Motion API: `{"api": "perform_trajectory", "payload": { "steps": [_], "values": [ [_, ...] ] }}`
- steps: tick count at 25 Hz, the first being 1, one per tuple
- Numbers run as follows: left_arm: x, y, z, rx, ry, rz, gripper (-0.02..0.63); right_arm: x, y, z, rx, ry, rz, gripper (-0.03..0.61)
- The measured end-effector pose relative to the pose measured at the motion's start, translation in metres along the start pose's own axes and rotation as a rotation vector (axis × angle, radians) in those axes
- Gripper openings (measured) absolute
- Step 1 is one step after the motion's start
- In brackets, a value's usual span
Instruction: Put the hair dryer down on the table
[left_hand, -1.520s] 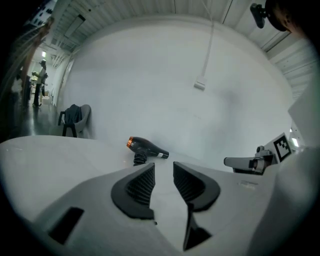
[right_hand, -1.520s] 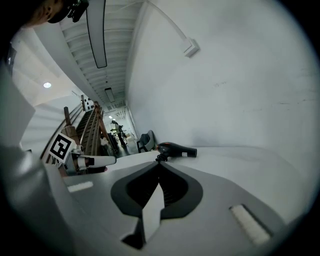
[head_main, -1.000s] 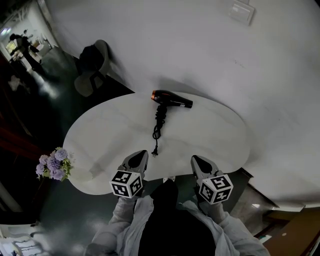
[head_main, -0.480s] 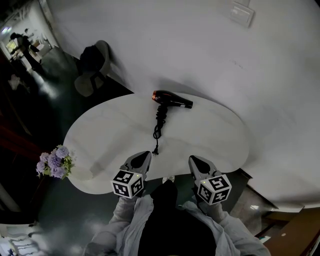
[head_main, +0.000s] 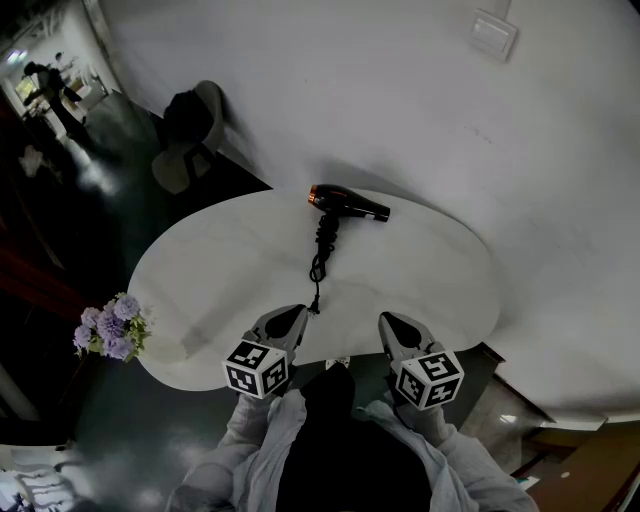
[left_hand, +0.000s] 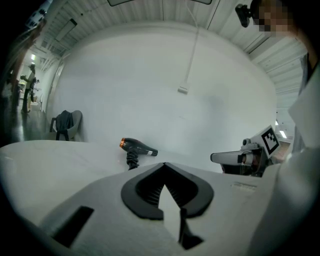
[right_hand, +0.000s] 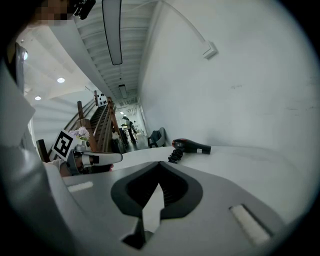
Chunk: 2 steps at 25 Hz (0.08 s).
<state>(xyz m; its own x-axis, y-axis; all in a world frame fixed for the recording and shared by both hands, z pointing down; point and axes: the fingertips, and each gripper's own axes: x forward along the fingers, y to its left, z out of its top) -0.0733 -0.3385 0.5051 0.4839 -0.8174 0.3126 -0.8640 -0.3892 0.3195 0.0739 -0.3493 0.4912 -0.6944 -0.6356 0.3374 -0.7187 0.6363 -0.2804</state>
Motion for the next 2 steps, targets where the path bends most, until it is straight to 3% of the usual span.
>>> {"api": "perform_trajectory", "payload": {
  "steps": [2],
  "values": [
    [0.0015,0.0016,0.0008,0.001,-0.001,-0.002,0.0,0.0016,-0.0006,0.0004,0.001,-0.001,-0.002,0.01]
  ]
}}
